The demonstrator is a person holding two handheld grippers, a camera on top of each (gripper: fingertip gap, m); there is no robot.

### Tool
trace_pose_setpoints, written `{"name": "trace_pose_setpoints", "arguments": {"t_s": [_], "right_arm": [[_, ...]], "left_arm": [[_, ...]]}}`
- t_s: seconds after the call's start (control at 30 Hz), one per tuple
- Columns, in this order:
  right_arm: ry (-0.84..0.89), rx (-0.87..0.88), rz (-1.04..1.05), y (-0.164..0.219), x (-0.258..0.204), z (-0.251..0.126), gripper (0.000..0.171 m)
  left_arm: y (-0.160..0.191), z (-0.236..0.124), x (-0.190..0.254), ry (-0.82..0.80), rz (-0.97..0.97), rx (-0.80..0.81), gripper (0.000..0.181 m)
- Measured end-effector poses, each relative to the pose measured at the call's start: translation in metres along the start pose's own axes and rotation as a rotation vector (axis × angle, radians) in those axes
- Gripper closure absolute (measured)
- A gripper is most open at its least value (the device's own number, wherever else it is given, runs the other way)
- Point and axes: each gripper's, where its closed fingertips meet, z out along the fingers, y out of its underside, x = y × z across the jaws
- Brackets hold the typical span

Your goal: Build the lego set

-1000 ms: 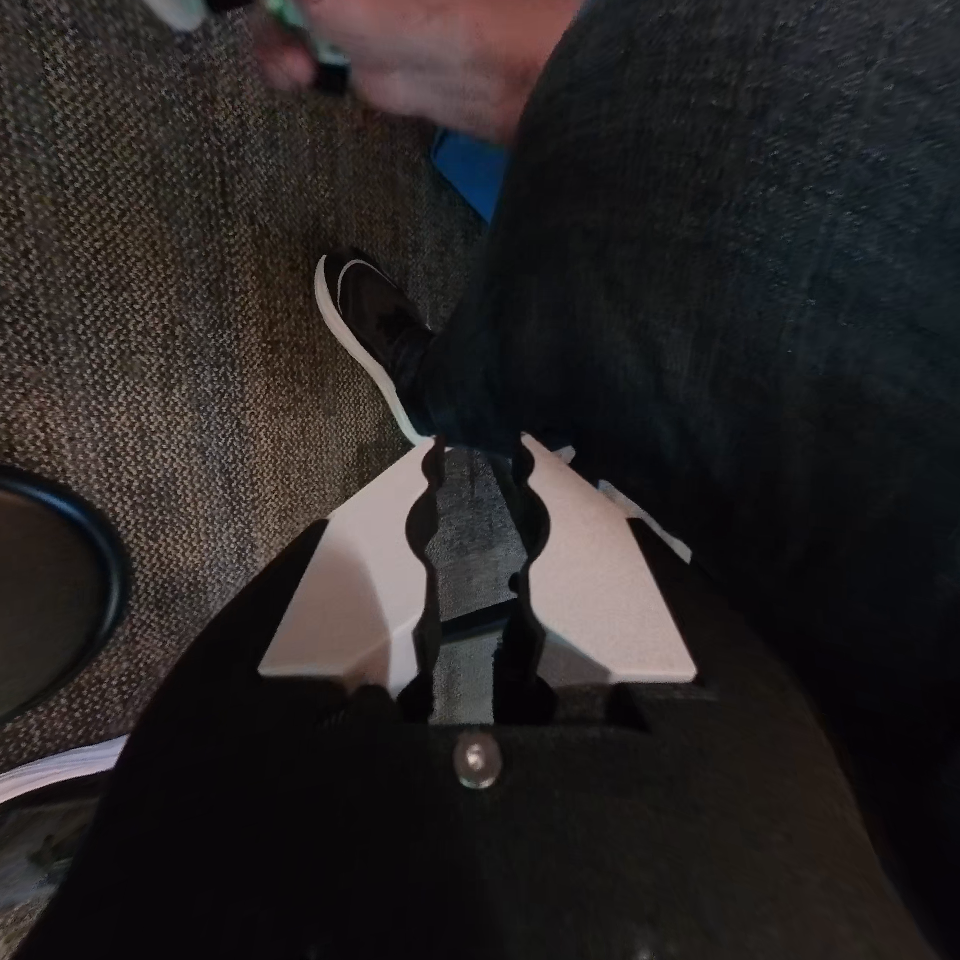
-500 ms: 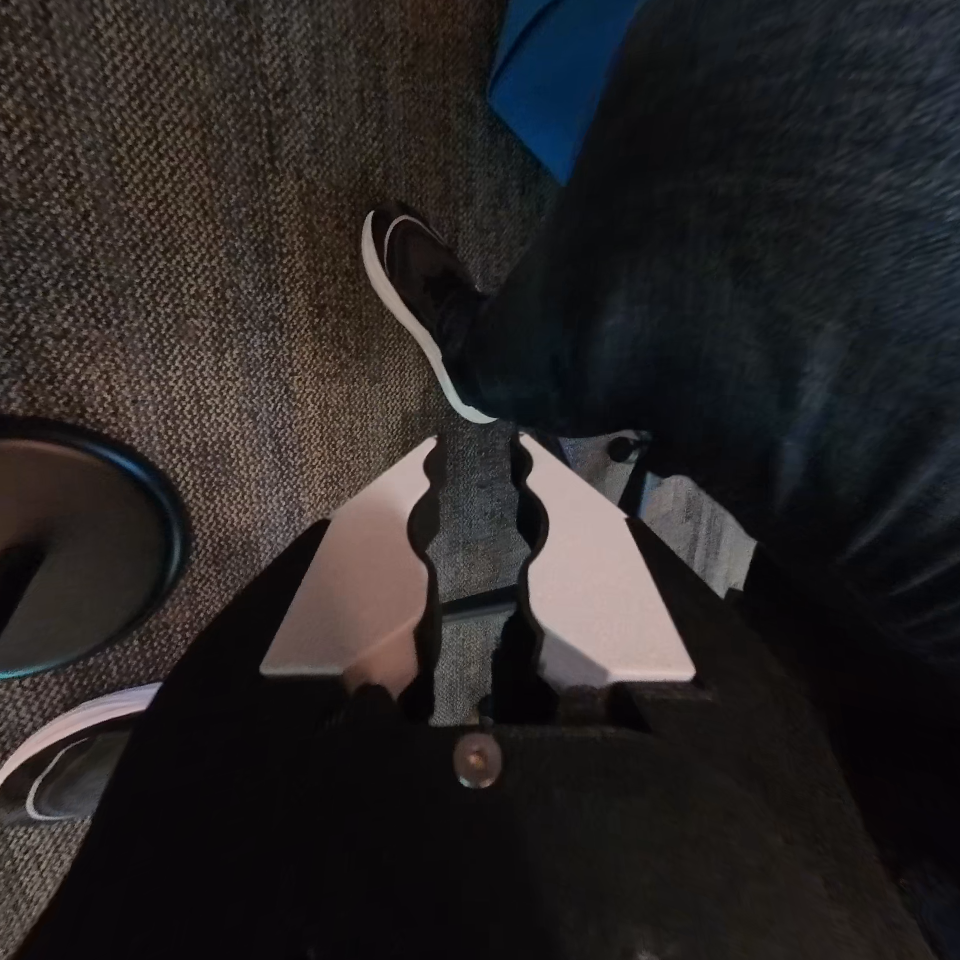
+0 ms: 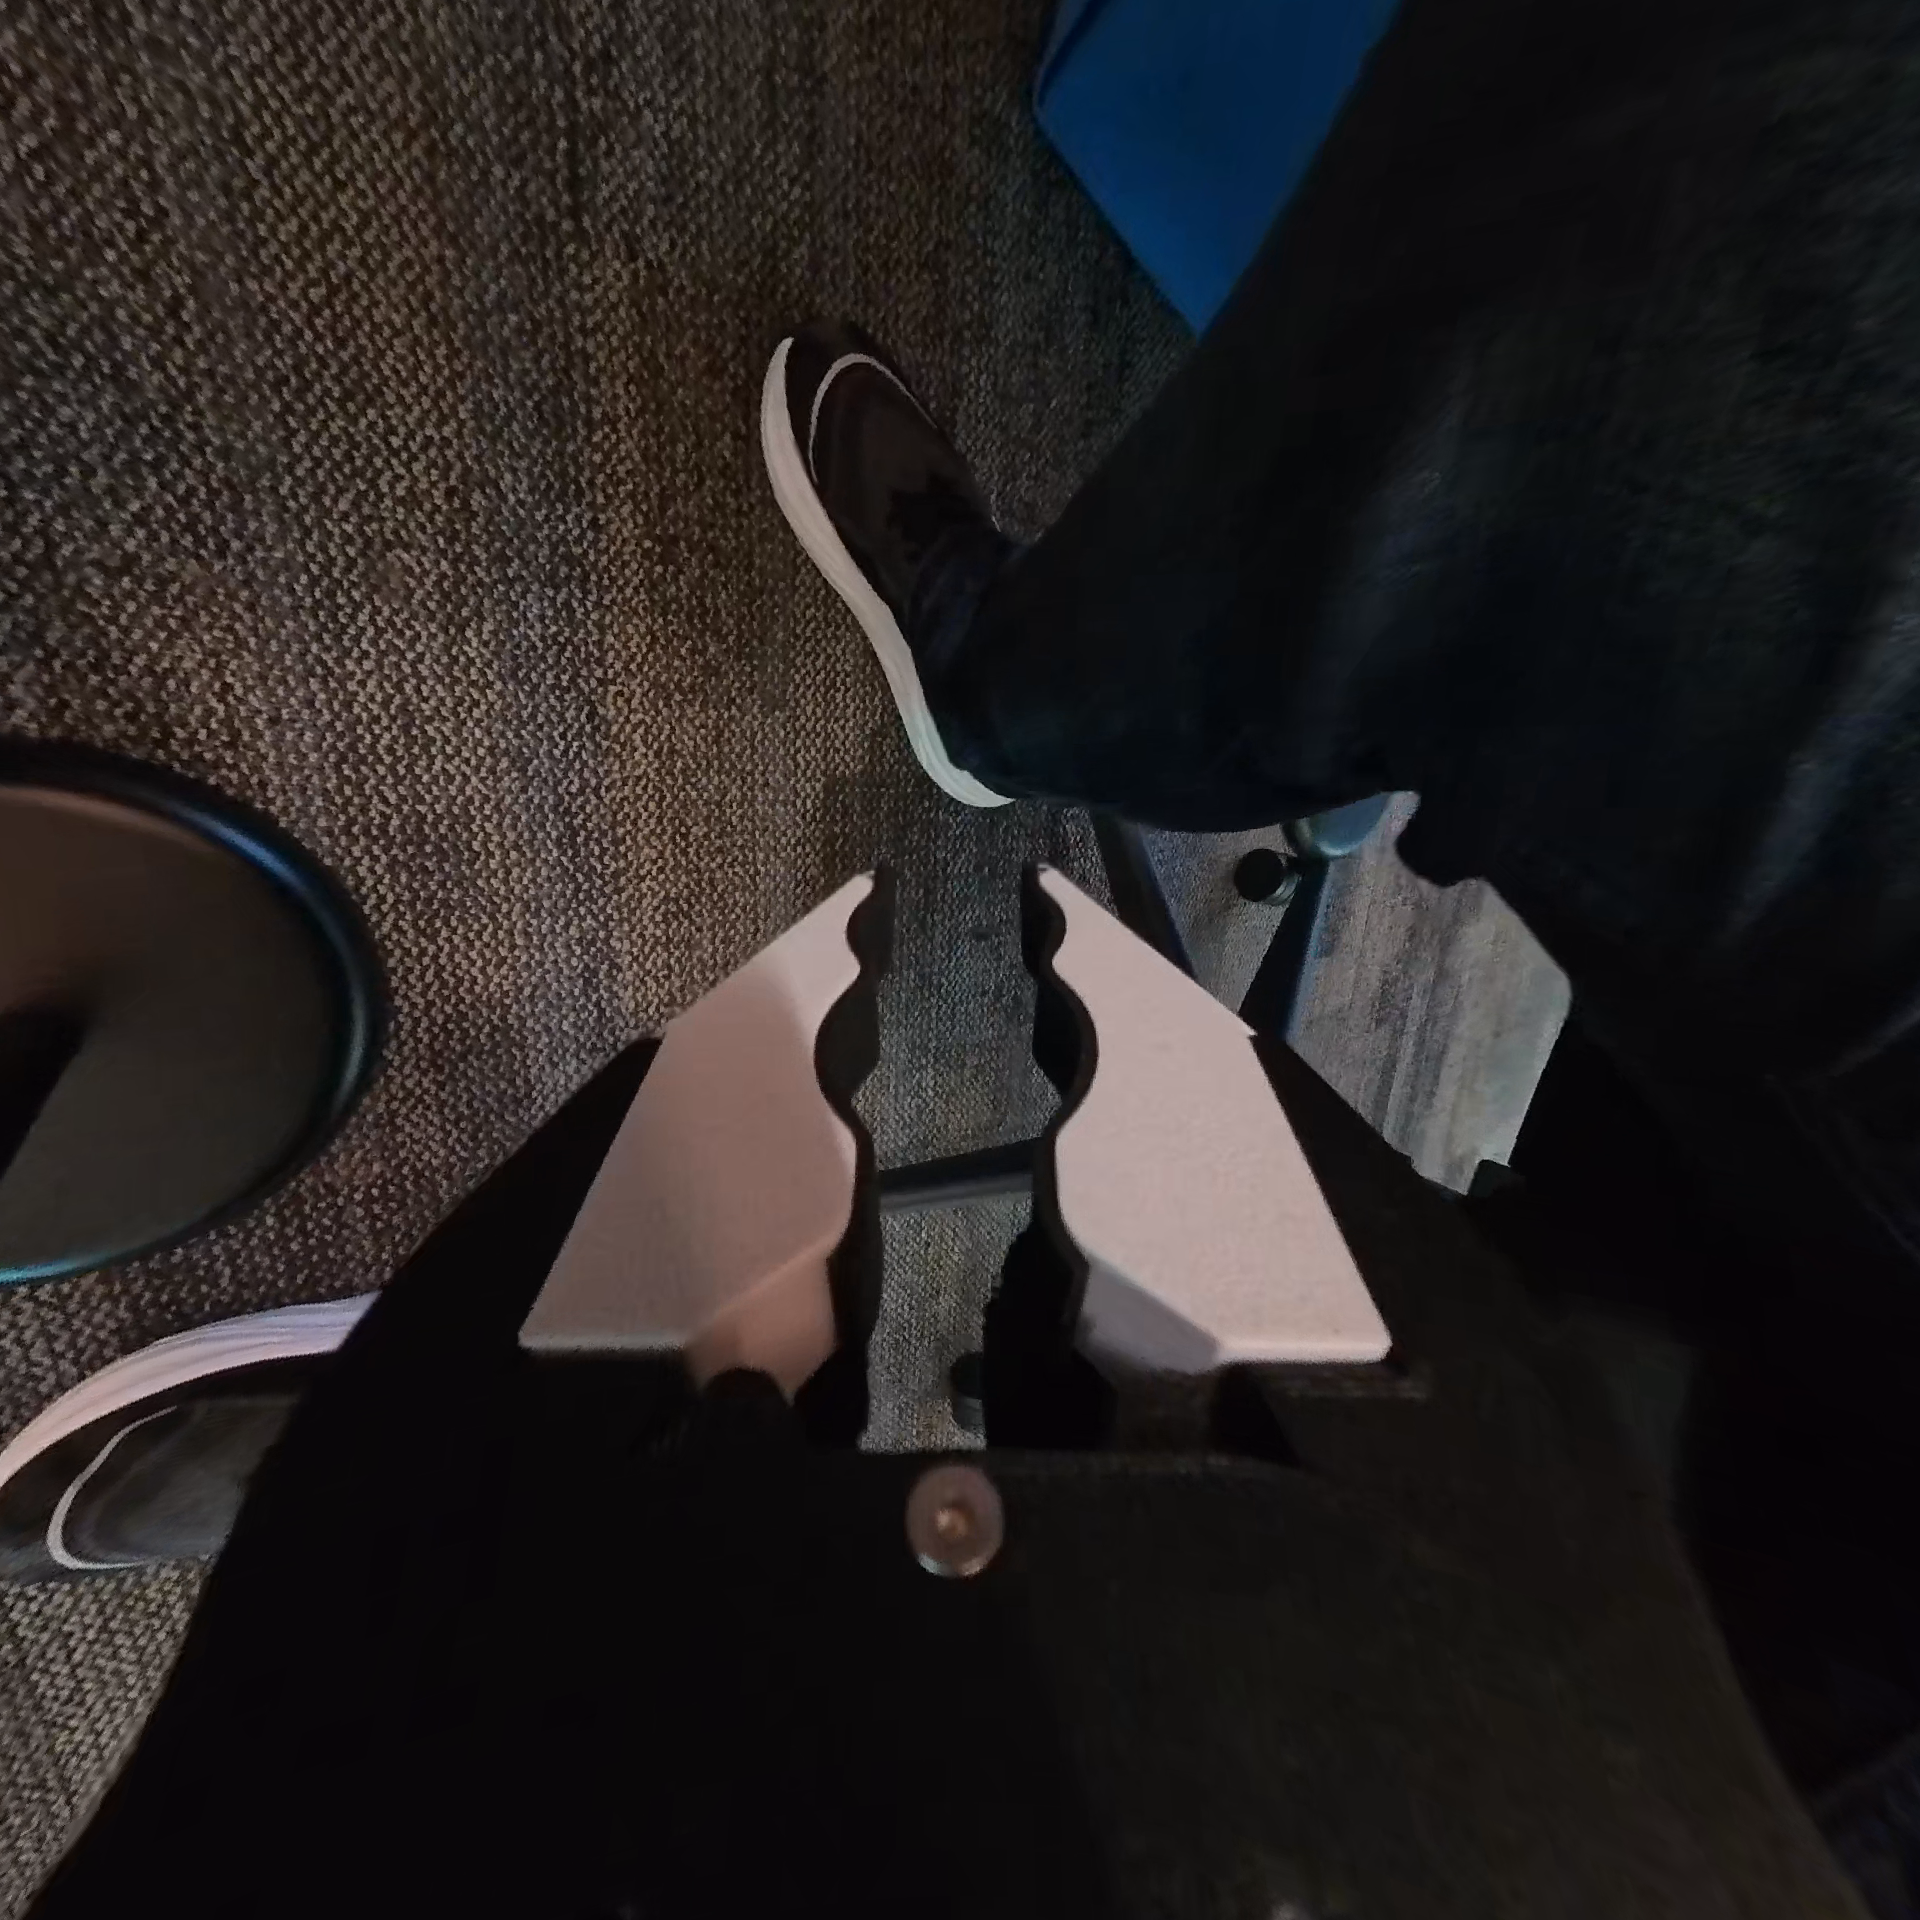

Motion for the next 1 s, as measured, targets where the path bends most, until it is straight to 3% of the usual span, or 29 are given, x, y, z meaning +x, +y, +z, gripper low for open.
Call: {"name": "trace_pose_setpoints", "arguments": {"t_s": [0.13, 0.23, 0.3, 0.37, 0.47, 0.53, 0.63, 0.8, 1.0], "right_arm": [[0.017, -0.027, 0.033, 0.01, 0.013, 0.006, 0.145], [-0.02, 0.125, -0.008, -0.023, -0.008, -0.026, 0.141], [-0.148, 0.273, -0.187, -0.054, -0.068, -0.059, 0.157], [-0.416, 0.372, -0.356, -0.066, -0.164, -0.079, 0.171], [-0.695, 0.348, -0.506, -0.041, -0.291, -0.058, 0.171], [-0.766, 0.249, -0.558, -0.007, -0.345, -0.006, 0.164], [-0.892, 0.135, -0.467, 0.044, -0.402, 0.089, 0.162], [-0.895, -0.045, -0.355, 0.127, -0.452, 0.287, 0.155], [-0.796, -0.139, -0.216, 0.165, -0.466, 0.508, 0.144]], "left_arm": [[-0.004, -0.004, -0.004, -0.022, -0.007, 0.019, 0.157], [-0.005, -0.006, -0.005, -0.034, 0.0, 0.019, 0.157], [-0.006, -0.008, -0.005, -0.035, 0.0, 0.019, 0.157], [-0.007, -0.006, -0.004, -0.02, -0.01, 0.016, 0.157], [-0.003, 0.0, 0.0, 0.005, -0.011, -0.017, 0.157], [0.0, 0.003, 0.003, 0.007, 0.011, -0.045, 0.157], [0.007, 0.005, 0.009, 0.009, 0.046, -0.084, 0.157], [0.018, 0.007, 0.011, 0.053, 0.014, -0.126, 0.157], [0.016, 0.011, 0.016, 0.094, 0.001, -0.151, 0.157]]}}
